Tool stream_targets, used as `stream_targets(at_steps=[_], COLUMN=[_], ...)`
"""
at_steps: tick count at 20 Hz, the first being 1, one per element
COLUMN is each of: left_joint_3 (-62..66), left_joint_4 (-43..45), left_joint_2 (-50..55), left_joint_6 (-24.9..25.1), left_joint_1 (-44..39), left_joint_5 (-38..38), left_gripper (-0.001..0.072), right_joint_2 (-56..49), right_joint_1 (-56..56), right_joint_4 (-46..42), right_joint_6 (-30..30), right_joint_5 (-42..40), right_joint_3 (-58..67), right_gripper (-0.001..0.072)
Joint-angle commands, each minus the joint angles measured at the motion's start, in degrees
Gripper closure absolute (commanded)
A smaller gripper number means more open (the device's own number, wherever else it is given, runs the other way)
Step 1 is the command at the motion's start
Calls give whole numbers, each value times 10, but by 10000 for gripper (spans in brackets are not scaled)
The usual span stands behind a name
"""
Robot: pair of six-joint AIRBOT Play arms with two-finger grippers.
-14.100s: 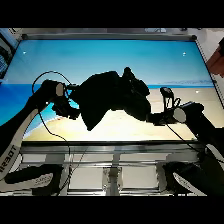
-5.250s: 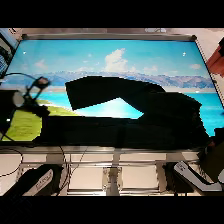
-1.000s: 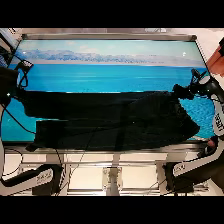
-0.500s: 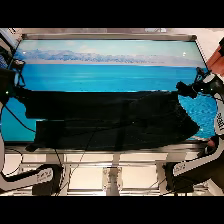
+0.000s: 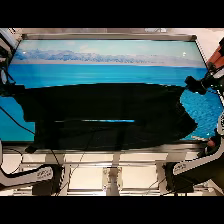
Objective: Fold the clothes and pants, and hang the long-sleeved shirts on hangers.
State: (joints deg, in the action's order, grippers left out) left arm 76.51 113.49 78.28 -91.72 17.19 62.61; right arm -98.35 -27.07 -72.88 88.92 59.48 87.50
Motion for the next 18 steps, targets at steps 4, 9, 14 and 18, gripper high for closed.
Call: stream_targets(at_steps=[4,9,14,18], left_joint_3=[61,113,146,151], left_joint_4=[-90,-108,-148,-152], left_joint_2=[89,154,190,203], left_joint_6=[-11,-27,-46,-52], left_joint_1=[14,5,3,0], left_joint_5=[-3,-19,-68,-110], left_gripper=[678,678,678,667], right_joint_2=[0,-5,-29,-45], right_joint_1=[-7,-3,25,33], right_joint_4=[-28,-21,-19,-18], right_joint_6=[36,68,102,140], right_joint_5=[-19,-56,-105,-144], right_joint_3=[15,15,15,15], right_gripper=[687,687,686,685])
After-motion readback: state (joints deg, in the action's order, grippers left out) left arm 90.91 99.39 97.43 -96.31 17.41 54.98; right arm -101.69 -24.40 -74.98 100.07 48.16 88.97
